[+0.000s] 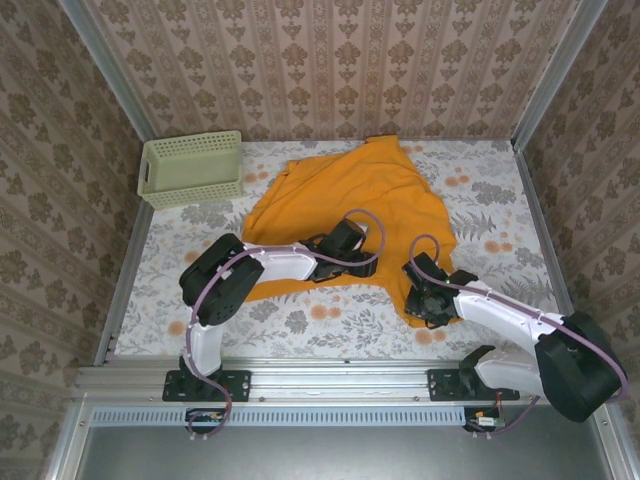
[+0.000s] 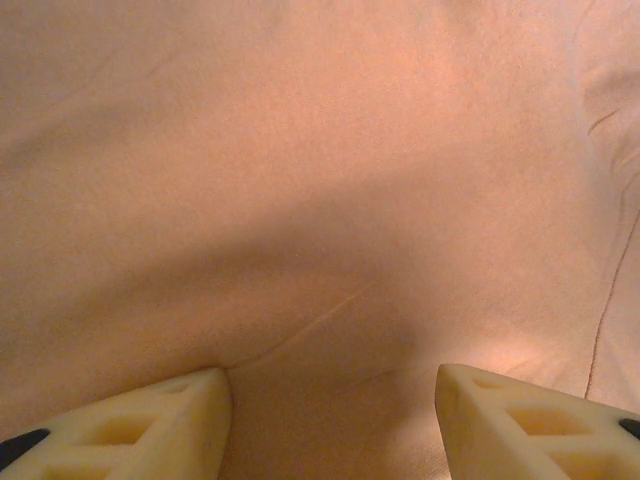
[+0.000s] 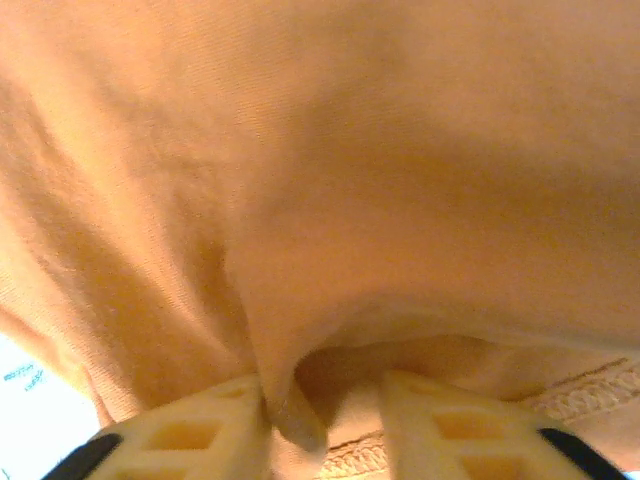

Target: Fold the inside-out t-shirt

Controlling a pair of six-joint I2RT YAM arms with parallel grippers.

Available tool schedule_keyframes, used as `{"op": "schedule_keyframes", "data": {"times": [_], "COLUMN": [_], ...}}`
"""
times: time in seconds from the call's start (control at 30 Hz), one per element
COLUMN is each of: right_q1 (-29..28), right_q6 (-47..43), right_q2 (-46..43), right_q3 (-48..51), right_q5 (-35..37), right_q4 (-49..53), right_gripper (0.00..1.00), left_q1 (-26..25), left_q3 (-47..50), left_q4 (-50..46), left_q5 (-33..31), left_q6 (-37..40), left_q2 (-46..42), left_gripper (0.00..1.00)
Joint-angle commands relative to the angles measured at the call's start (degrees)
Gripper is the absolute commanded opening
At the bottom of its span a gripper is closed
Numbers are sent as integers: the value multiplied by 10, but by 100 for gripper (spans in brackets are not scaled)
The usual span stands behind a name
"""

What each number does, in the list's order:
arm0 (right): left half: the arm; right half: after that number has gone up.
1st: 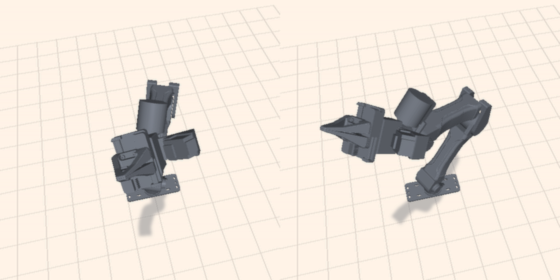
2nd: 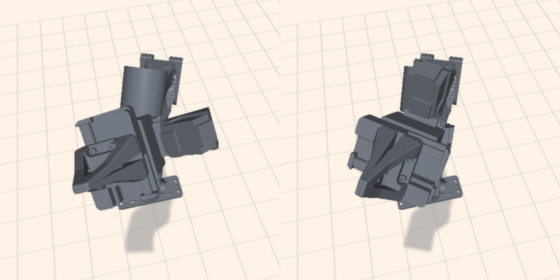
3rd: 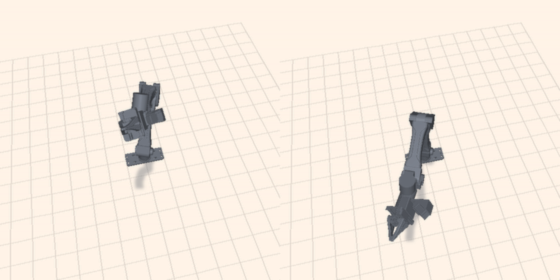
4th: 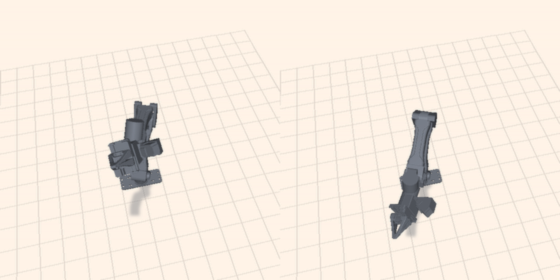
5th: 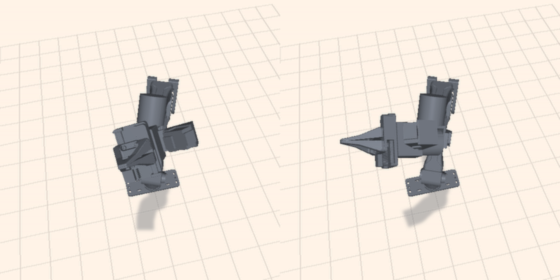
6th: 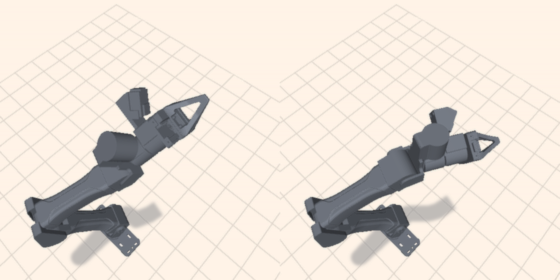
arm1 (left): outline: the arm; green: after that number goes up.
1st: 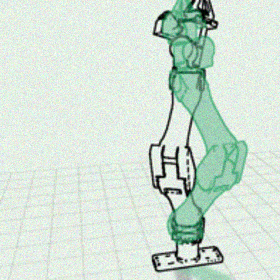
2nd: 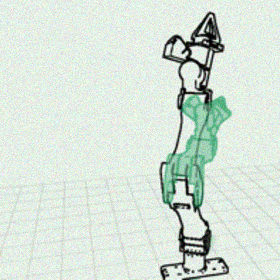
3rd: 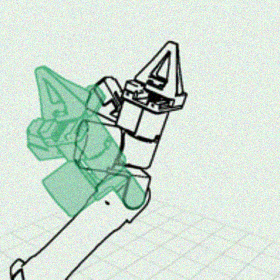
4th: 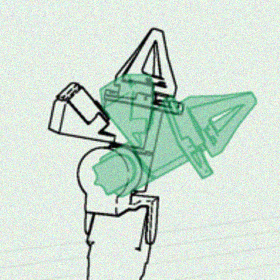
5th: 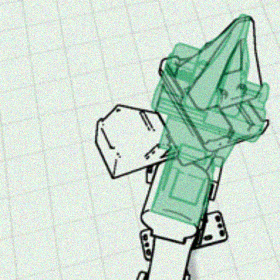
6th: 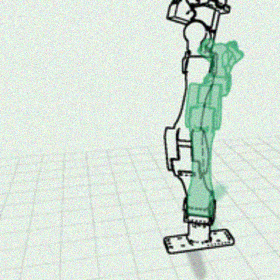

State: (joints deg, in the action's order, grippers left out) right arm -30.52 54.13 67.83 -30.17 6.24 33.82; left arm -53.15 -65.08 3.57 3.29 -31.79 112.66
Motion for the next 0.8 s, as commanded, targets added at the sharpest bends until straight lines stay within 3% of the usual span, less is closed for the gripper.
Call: {"op": "schedule_keyframes", "data": {"times": [0.0, 0.17, 0.47, 0.63, 0.77], "right_q1": [-12, -37, -109, -129, -114], "right_q6": [4, 9, 88, 103, 56], "right_q2": [9, -6, -59, -53, -57], "right_q3": [-23, -58, -68, -53, -99], "right_q5": [45, 97, 127, 97, 115], "right_q4": [40, 112, 219, 203, 225], "right_gripper": [17, 3, 6, 29, 51], "left_q1": [6, 6, 6, 6, 6], "left_q3": [25, 29, 29, 40, 46], "left_q4": [-27, -37, -46, -42, -53], "left_q5": [0, -23, -41, -42, -34], "left_q6": [-13, -13, -16, -12, -1], "left_q2": [-1, -3, -5, -23, -60], "left_gripper": [59, 59, 59, 60, 61]}}
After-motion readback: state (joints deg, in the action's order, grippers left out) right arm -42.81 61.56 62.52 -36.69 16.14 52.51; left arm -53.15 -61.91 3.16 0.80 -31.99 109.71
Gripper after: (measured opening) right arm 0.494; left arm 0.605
